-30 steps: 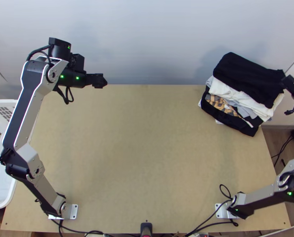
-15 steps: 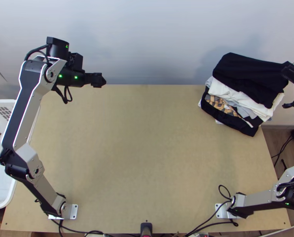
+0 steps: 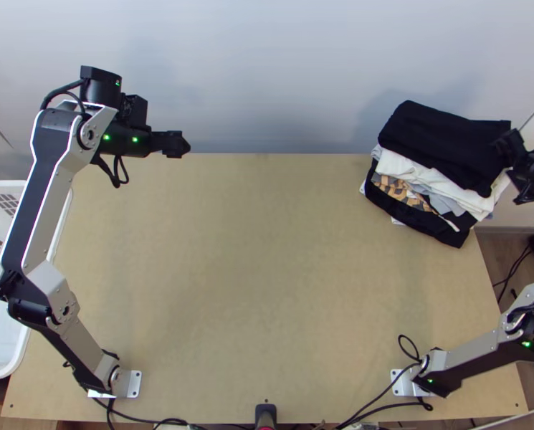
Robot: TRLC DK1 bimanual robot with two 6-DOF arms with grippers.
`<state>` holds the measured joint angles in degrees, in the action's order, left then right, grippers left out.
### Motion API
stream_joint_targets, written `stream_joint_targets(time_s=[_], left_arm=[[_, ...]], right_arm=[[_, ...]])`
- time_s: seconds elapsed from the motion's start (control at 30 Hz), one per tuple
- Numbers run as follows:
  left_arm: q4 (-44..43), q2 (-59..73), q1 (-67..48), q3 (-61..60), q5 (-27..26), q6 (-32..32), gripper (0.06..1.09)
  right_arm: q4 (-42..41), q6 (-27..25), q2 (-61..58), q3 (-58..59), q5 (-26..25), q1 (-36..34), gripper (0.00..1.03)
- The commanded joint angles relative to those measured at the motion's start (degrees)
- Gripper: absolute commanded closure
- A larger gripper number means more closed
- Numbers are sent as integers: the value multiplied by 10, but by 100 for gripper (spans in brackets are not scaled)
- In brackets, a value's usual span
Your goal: Fold the t-shirt
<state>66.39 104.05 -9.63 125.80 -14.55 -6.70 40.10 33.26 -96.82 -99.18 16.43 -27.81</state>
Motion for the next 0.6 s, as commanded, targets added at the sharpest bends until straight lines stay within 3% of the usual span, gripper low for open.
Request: stream_joint_targets(time_s=[0.0, 0.17, 0.3, 0.47, 0.57], left_arm=[[1, -2, 2, 0, 0, 2, 10], [1, -4, 3, 0, 0, 3, 10], [2, -5, 7, -1, 0, 3, 10], [2, -5, 7, 0, 0, 5, 10], [1, -4, 7, 3, 0, 7, 10]], right_arm=[[48, 143, -43, -39, 231, -44, 3], [42, 143, -43, -65, 223, -59, 3], [16, 63, -12, -96, 70, -44, 3], [-20, -23, 0, -151, -37, -3, 3], [-33, -103, 0, -171, -139, 37, 3]])
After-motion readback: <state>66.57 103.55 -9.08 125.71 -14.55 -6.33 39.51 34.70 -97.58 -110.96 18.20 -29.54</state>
